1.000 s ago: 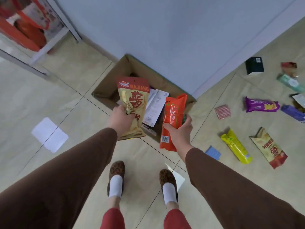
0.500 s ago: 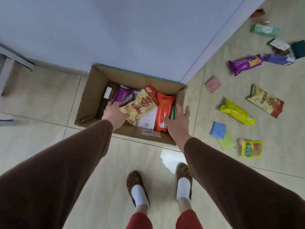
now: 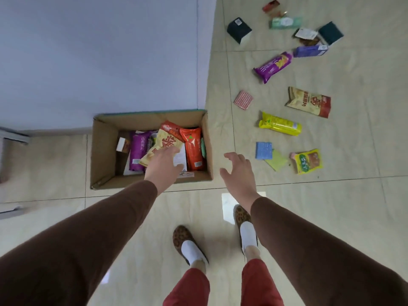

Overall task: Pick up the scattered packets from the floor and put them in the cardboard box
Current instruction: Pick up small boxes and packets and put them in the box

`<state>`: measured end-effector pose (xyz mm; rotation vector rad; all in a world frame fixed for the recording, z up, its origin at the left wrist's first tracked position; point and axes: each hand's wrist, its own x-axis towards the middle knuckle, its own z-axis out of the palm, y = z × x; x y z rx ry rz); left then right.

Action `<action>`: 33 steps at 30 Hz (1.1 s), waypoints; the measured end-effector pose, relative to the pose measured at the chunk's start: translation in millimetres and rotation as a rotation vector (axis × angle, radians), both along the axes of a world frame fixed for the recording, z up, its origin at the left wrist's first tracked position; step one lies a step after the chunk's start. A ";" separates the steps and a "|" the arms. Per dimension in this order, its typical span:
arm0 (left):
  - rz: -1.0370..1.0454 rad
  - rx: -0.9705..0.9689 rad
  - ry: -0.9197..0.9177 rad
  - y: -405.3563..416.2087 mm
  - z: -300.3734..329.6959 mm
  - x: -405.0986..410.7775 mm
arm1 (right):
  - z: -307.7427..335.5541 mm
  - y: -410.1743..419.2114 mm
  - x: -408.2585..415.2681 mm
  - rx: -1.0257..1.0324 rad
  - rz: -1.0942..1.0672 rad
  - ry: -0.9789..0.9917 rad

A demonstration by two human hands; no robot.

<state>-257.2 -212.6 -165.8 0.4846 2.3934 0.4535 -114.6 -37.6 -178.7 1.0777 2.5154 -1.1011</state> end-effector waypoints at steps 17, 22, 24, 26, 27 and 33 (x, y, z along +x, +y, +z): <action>-0.489 -0.010 0.106 276.0 49.9 222.5 | 41.4 238.7 266.1 0.125 -0.116 -0.018; -0.523 0.015 0.128 366.2 52.9 291.4 | 53.9 322.2 330.8 0.140 -0.128 -0.015; -0.535 0.035 0.139 396.9 53.3 307.8 | 56.0 353.7 344.6 0.151 -0.132 -0.014; -0.547 0.040 0.155 423.7 53.6 315.9 | 56.4 381.9 351.8 0.154 -0.132 -0.014; -0.543 0.038 0.162 435.6 52.4 316.3 | 55.9 394.8 353.0 0.154 -0.128 -0.014; -0.465 0.003 0.170 504.8 35.5 295.1 | 55.8 472.5 339.6 0.164 -0.072 -0.017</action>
